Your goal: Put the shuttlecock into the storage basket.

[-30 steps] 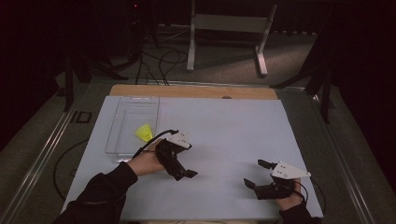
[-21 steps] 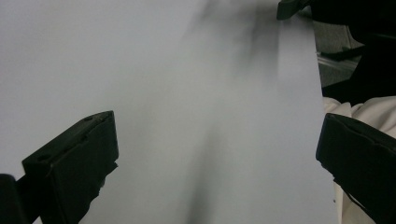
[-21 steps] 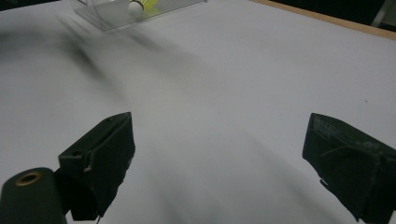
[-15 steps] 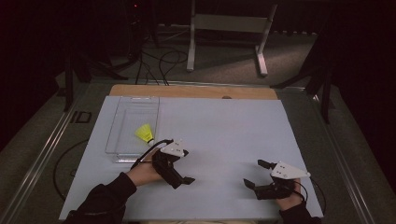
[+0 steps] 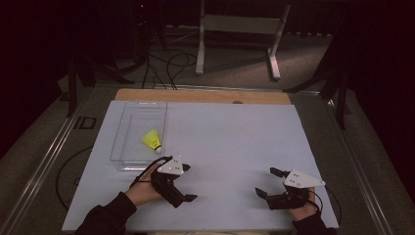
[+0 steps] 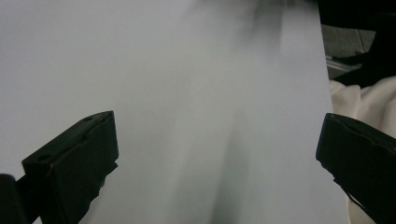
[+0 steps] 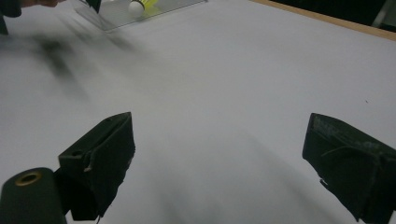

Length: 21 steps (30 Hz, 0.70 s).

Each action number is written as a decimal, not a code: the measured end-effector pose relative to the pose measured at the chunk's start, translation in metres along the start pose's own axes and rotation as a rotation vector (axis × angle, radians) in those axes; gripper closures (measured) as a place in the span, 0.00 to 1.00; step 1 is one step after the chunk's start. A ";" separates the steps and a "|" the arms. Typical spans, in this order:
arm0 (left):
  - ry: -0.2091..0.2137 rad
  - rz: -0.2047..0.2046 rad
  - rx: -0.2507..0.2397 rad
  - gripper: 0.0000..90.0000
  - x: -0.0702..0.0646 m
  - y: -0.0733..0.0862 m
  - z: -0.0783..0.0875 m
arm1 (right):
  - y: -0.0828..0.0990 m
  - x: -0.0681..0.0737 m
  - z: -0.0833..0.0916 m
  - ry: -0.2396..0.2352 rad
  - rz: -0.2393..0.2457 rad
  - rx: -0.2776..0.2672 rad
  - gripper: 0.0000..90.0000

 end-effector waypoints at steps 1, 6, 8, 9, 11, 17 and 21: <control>0.003 0.002 -0.003 0.00 -0.001 0.002 0.000 | 0.000 0.000 0.000 0.000 -0.001 0.000 0.10; 0.025 0.022 0.021 0.00 -0.003 0.016 0.003 | 0.000 0.000 0.000 -0.001 0.000 -0.001 0.10; 0.033 0.034 0.024 0.00 -0.004 0.021 0.004 | 0.000 0.000 0.000 -0.001 -0.002 0.000 0.10; 0.042 0.036 0.025 0.00 -0.006 0.023 0.004 | 0.000 0.000 0.000 -0.001 -0.003 0.001 0.10; 0.042 0.036 0.024 0.00 -0.006 0.027 0.005 | 0.000 0.001 0.000 -0.003 0.000 0.001 0.10; 0.068 0.073 -0.003 0.00 -0.007 0.035 0.011 | 0.000 0.001 0.000 -0.004 -0.001 0.000 0.10; 0.030 0.082 0.008 0.00 -0.006 0.044 0.016 | 0.000 0.001 0.000 -0.003 0.004 0.000 0.10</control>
Point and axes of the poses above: each handheld gripper's, and its own axes: z roughly backward along the jaws, y roughly out of its underside, x roughly to its left, the point moved 9 cm from there along -z, roughly forward along the jaws, and after that the axes turned 10 degrees about -z, right-handed, at the moved point
